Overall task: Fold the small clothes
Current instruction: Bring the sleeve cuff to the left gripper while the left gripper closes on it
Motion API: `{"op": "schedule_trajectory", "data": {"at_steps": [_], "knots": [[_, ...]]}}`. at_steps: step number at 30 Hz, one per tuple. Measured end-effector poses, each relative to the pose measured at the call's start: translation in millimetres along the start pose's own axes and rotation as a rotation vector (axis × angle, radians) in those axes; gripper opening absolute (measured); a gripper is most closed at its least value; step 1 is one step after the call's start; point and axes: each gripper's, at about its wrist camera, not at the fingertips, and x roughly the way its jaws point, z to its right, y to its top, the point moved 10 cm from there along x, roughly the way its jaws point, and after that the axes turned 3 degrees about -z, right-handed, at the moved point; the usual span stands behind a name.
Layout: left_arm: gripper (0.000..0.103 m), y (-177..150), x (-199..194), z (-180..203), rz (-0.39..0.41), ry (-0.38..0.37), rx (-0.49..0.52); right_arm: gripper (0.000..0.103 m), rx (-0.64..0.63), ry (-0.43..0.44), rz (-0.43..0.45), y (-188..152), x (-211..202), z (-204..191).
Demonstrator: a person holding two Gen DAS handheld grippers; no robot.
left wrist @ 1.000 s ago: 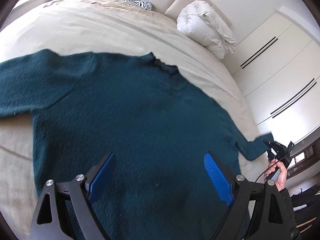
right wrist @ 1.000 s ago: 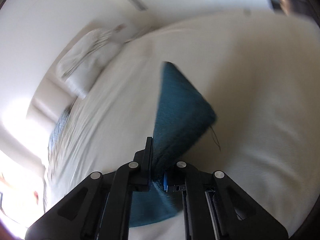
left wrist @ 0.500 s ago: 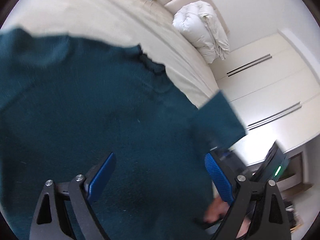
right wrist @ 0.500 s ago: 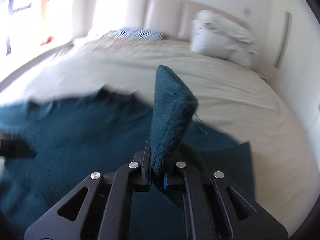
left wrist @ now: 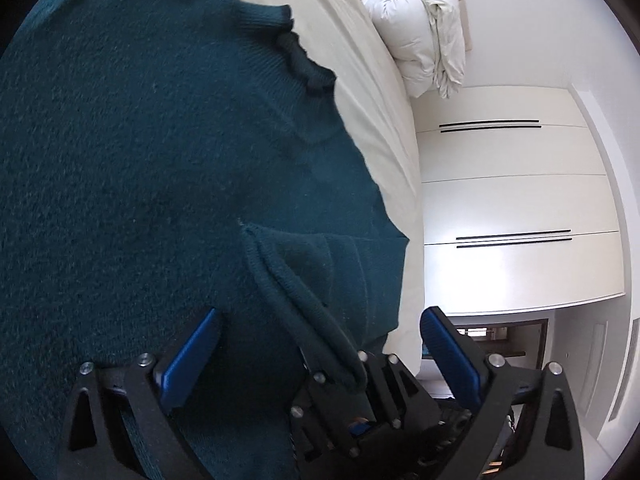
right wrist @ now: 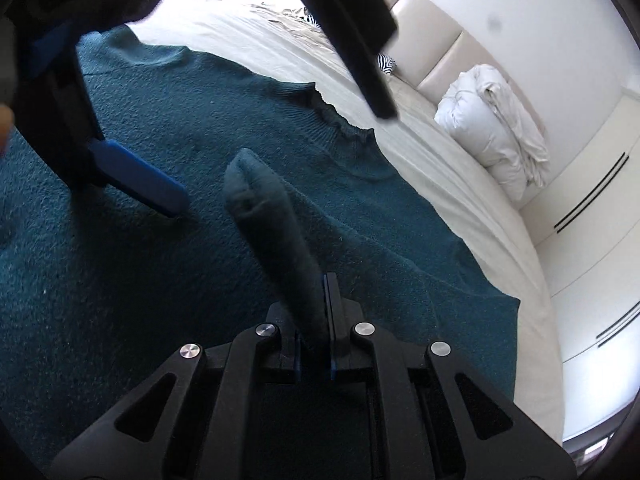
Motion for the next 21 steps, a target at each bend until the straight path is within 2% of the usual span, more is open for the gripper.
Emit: {"op": "schedule_trajectory", "data": {"at_steps": [2,4,6,7,8,9,10,12,13,16,18,21], "knots": [[0.100,0.7,-1.2,2.0,-0.001,-0.011,-0.005,0.013,0.017,0.027,-0.002,-4.4,-15.8,-6.2],[0.093,2.9,0.2,6.2,-0.004,-0.029,-0.011,0.017,0.046,0.060,-0.007,-9.9,-19.8,1.9],[0.074,-0.7,7.1,11.8,-0.031,-0.037,-0.007,0.026,0.108,0.098,-0.014,-17.3,-29.9,12.5],[0.070,-3.7,11.5,13.8,-0.046,-0.029,0.001,0.038,0.149,0.118,-0.012,-22.3,-36.3,16.5],[0.060,-7.1,17.4,15.1,-0.062,-0.013,0.013,0.059,0.202,0.137,-0.006,-25.4,-40.9,25.2],[0.049,-12.3,24.2,15.4,-0.082,0.020,0.033,0.066,0.253,0.153,0.007,-28.5,-48.6,32.2],[0.043,-14.5,27.6,14.6,-0.088,0.043,0.043,0.072,0.328,0.182,0.029,-32.4,-55.6,45.6],[0.014,-13.7,29.4,11.0,-0.080,0.086,0.044,0.072,0.453,0.246,0.031,-42.0,-62.4,67.5],[0.009,-11.9,27.4,10.2,-0.072,0.099,0.045,0.072,0.498,0.272,0.025,-47.0,-64.4,74.3],[0.008,-3.0,9.2,18.0,-0.032,0.119,0.087,0.072,0.713,0.404,0.014,-64.1,-57.2,108.7],[0.008,6.1,-10.4,26.9,0.014,0.155,0.148,0.072,0.898,0.502,0.000,-87.8,-50.1,128.6],[0.008,19.6,-41.7,33.1,0.076,0.192,0.204,0.072,1.126,0.605,-0.038,-125.0,-38.0,145.4]]}}
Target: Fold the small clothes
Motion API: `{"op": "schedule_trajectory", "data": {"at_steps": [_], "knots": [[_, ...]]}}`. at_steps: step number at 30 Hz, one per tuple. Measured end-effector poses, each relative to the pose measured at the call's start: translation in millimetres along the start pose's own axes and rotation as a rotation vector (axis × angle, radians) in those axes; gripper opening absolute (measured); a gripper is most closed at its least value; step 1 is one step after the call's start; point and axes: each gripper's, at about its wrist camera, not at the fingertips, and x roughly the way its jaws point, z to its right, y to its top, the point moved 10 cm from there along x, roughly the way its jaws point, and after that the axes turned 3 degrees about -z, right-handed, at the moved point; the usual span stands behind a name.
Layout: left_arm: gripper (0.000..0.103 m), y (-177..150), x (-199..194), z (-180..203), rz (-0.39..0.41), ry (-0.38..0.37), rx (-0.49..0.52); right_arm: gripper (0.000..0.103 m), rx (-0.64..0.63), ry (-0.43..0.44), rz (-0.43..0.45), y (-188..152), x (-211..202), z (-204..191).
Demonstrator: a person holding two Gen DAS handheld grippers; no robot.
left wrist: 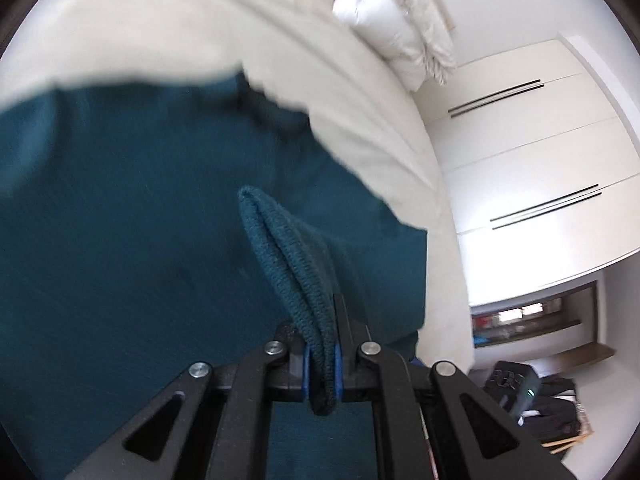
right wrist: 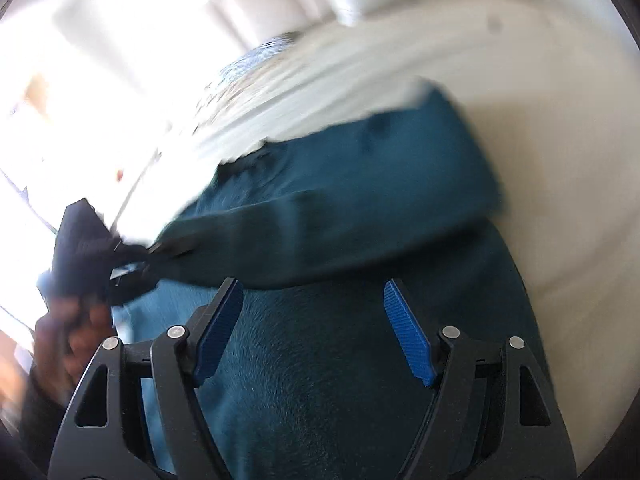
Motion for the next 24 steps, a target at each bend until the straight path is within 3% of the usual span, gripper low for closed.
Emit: {"op": "schedule_trajectory", "data": {"at_steps": [7,13,19,24], "knots": [[0.008,24.1,-37.9,-56.9,0.085,0.089,-0.052,0.073,0.230,0.109,0.017,-17.6,-7.2,44.0],[0.008,21.4,-28.3,-86.3,0.081,0.117,-0.101,0.073,0.306,0.181,0.026,-7.5,-9.7,51.3],[0.008,14.3,-14.1,-95.8,0.055,0.159,-0.087,0.073,0.352,0.212,0.073,23.2,-29.3,59.3],[0.012,14.5,-13.7,-103.1,0.069,0.136,-0.102,0.074,0.301,0.247,0.075,64.9,-37.5,46.3]]}}
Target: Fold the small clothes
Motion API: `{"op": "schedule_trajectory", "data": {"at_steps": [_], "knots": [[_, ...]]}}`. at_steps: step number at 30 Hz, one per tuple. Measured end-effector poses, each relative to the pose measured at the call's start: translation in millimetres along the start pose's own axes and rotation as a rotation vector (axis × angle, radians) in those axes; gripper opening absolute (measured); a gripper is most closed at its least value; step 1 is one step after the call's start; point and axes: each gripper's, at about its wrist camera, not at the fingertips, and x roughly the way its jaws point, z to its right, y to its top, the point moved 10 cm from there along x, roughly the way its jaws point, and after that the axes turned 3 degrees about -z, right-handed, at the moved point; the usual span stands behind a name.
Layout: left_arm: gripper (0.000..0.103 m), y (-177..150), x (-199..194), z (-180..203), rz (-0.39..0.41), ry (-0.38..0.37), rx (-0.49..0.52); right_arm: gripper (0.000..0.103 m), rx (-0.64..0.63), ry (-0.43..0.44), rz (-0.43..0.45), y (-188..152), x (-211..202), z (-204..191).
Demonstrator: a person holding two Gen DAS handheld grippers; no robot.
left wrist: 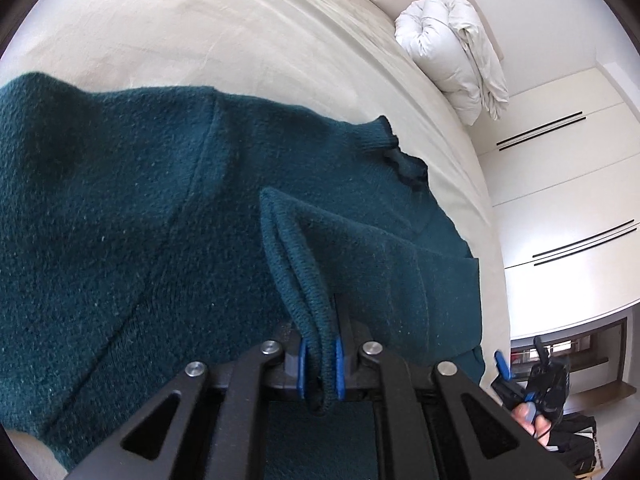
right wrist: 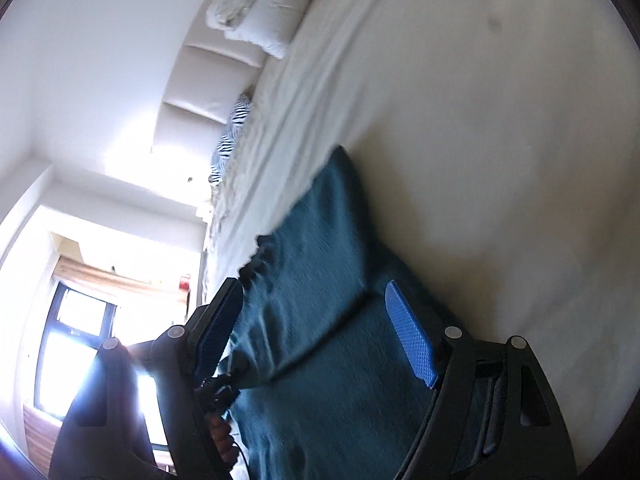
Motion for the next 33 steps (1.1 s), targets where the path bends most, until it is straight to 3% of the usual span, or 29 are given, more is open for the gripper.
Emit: {"op": "schedule_trajectory", "data": {"at_steps": [4,12,18,23,29,33], "knots": [[0.013,0.4,0.8,-1.7,0.010,0.007,0.016,0.074,-0.020,0.028,-0.079,18.8,27.1,-16.2],[0.014,6.1,-4.8,2.5,0.048,0.040,0.099,0.074,-0.015,0.027,-0.135,53.8,87.4,-19.9],[0.015,8.9,-2.7,-6.3,0.059,0.018,0.087,0.074,0.012,0.029,-0.170,77.4,123.0,-12.1],[0.015,8.7,-0.6,-7.0,0.071,0.012,0.091,0.073,0.010,0.034,-0.205,64.4,128.0,-2.9],[0.015,9.8,2.7,-7.6,0.081,0.006,0.084,0.073,-0.029,0.082,-0.285,7.4,100.0,-4.1],[0.019,7.2,-2.9,-11.5,0.090,0.002,0.068,0.073,-0.024,0.104,-0.261,-13.6,78.8,7.4]]}}
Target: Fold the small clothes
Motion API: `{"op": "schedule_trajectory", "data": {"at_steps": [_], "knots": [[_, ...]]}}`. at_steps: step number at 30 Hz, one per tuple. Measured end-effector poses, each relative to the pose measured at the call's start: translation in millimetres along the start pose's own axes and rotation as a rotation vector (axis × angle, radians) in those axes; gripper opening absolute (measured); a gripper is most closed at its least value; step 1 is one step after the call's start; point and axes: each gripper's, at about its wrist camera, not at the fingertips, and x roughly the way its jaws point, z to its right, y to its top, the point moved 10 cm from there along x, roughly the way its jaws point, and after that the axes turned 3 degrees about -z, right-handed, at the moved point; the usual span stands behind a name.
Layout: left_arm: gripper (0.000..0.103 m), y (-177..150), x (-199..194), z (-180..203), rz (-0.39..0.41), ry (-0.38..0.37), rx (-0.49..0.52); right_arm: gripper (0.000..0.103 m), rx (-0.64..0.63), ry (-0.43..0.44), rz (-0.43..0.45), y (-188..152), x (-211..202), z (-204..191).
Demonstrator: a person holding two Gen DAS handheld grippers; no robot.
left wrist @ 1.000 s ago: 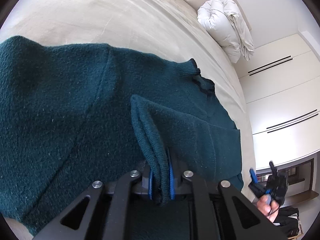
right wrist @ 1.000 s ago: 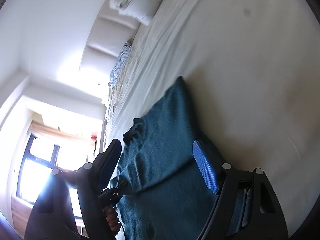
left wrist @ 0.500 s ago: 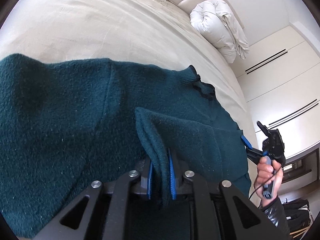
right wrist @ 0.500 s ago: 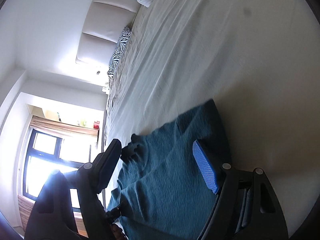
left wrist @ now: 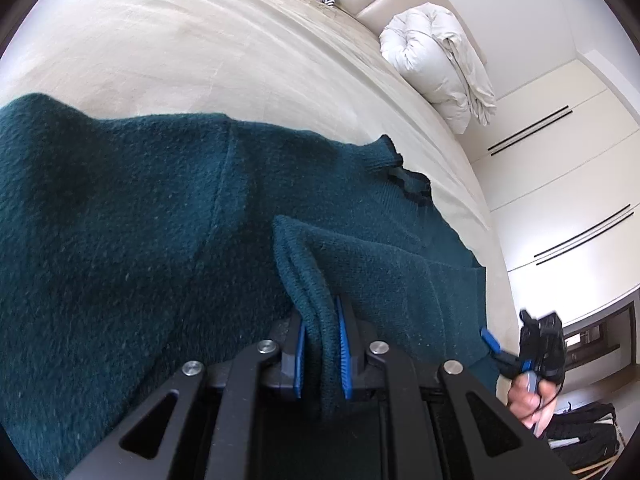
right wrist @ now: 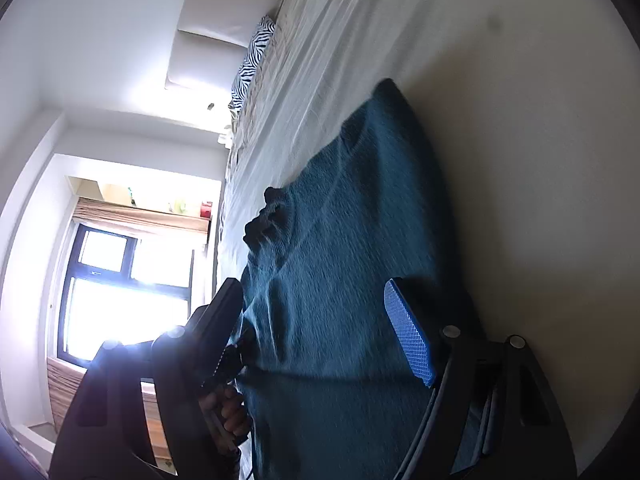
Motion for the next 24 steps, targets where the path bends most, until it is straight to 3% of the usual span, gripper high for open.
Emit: {"op": "schedule_trajectory", "data": {"at_steps": [1,3,5,8,12,17,19,24], "knots": [[0.022,-1.7,-4.9,-0.2,0.007,0.006,-0.006,0.073,0.014,-0.004,0.016,-4.8,-5.2,2.3],[0.049,-7.2,-21.9,0.8,0.033,0.018,-0.009,0.073,0.048,0.006,0.038,-13.2,-15.1,2.0],[0.067,-12.9,-47.2,-2.1,0.083,0.023,-0.019,0.073,0.054,0.034,0.066,-26.0,-27.4,-6.6],[0.081,-31.2,-104.7,-22.8,0.190,0.001,-0.075,0.073,0.030,0.074,0.079,-52.7,-38.2,-28.4],[0.082,-61.9,-172.2,-85.8,0.305,-0.004,-0.240,0.074,-0.011,0.087,0.030,-100.6,-26.7,-59.7],[0.082,-89.5,-273.4,-195.8,0.554,-0.072,-0.571,0.074,-0.077,0.115,-0.070,-172.1,6.0,-102.1],[0.082,-90.2,-300.5,-222.4,0.624,-0.066,-0.645,0.074,-0.094,0.113,-0.106,-195.8,21.3,-116.0],[0.082,-80.1,-316.6,-268.8,0.692,-0.112,-0.795,0.074,-0.131,0.114,-0.158,-234.5,41.7,-146.4]]}}
